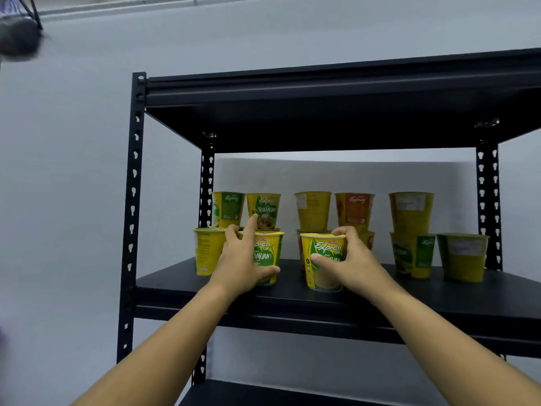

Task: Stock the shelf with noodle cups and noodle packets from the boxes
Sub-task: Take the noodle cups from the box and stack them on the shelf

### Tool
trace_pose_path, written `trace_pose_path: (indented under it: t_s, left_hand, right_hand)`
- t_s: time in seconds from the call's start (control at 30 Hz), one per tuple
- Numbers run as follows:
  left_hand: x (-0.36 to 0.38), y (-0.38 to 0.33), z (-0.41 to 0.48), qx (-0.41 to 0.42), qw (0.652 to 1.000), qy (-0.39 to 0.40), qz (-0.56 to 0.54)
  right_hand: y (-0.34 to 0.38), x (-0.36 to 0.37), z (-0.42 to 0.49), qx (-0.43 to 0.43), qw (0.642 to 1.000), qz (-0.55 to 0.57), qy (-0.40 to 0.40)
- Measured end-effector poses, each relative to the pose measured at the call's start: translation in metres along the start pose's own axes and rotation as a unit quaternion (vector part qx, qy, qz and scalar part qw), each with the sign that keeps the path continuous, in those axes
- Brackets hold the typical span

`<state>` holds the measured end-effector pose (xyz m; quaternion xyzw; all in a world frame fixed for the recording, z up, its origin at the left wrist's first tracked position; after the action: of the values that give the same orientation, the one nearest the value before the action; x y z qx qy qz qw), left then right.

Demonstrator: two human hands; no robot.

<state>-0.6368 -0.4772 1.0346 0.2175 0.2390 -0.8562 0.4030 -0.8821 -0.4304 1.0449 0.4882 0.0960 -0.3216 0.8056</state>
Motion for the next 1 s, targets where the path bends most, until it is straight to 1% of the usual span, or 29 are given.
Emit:
trace_pose_path:
  t_s: [0.1, 0.17, 0.23, 0.43, 0.57, 0.7, 1.0]
  left_hand:
    - [0.002, -0.001, 0.001, -0.052, 0.999, -0.012, -0.004]
    - [0.002, 0.0, 0.002, -0.087, 0.996, -0.006, 0.002]
    - [0.003, 0.002, 0.004, -0.102, 0.995, -0.001, 0.012]
    - [0.004, 0.002, 0.006, -0.115, 0.993, -0.003, 0.022]
    - [0.005, 0.003, 0.008, -0.12, 0.992, 0.003, 0.033]
    - [0.005, 0.001, 0.008, -0.129, 0.99, 0.02, 0.046]
    - [0.005, 0.003, 0.002, -0.111, 0.991, 0.019, 0.076]
  right_hand:
    - [-0.003, 0.002, 0.005, 0.015, 1.0, 0.012, -0.009]
    - [-0.006, 0.003, 0.008, 0.025, 0.999, 0.023, -0.018]
    - [-0.006, 0.003, 0.01, 0.037, 0.999, 0.035, -0.02]
    - [-0.012, 0.007, 0.012, 0.07, 0.997, 0.028, -0.002]
    - [-0.014, 0.007, 0.014, 0.094, 0.995, 0.031, -0.008]
    - [-0.018, 0.01, 0.018, 0.113, 0.994, 0.002, 0.002]
    - [-0.016, 0.018, 0.018, 0.092, 0.992, -0.074, 0.037]
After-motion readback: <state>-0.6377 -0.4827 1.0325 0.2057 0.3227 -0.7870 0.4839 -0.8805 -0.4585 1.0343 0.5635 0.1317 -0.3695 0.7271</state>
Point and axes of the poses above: each hand's wrist, its own z-axis towards the middle knuckle, its own x-axis out of the palm, y = z × x, the point moved 2 cm from there along z, towards the middle knuckle, and after that the axes turned 9 degrees about x, right-handed, at the moved point
